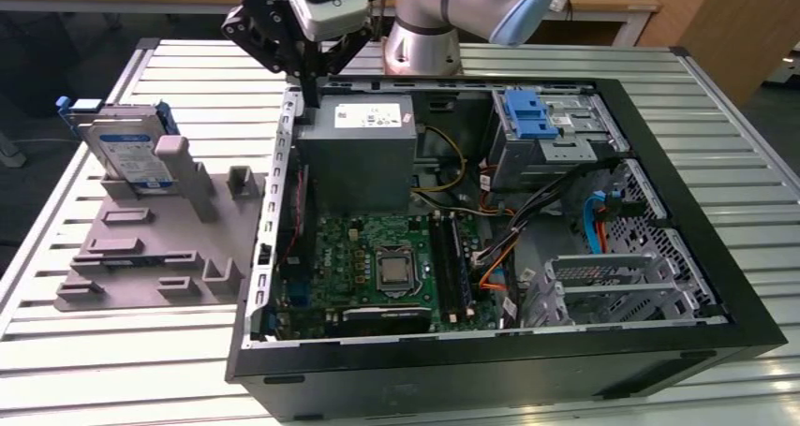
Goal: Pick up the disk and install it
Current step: 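Reach for the disk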
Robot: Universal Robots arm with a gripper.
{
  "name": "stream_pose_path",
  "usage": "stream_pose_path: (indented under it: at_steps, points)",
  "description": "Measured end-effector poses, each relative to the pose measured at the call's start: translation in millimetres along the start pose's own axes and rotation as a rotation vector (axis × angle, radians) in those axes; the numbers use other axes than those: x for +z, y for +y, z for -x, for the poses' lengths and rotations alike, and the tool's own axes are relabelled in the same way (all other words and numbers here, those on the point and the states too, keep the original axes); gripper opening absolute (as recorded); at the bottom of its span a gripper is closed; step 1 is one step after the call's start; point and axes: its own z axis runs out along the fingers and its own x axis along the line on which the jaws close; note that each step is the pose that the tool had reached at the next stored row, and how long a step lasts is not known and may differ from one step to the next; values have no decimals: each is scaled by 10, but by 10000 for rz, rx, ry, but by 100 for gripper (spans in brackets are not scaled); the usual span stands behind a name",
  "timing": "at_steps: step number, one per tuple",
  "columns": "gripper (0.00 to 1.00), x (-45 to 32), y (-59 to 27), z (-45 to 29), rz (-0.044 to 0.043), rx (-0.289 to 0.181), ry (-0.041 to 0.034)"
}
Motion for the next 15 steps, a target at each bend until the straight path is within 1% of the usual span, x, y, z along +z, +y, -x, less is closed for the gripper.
stream_pose_path:
  at_steps: [15]
  points:
    - [11,-1,-9,-124,0,0,-1]
